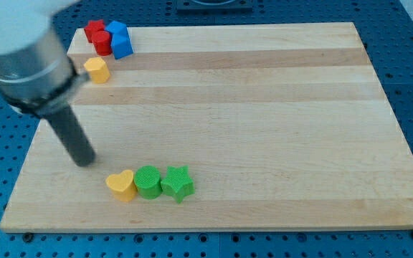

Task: Push the yellow hexagon to the left of the yellow heart

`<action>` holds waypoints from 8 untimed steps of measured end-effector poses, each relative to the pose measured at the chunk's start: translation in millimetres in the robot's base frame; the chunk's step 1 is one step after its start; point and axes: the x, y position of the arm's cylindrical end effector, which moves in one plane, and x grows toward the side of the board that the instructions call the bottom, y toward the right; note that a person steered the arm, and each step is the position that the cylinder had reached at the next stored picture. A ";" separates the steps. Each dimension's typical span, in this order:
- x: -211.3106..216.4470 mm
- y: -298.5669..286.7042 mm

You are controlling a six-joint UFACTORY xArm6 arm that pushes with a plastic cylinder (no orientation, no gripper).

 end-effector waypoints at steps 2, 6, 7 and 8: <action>-62.4 -78.2; -179.4 41.3; -145.0 99.9; -167.8 100.5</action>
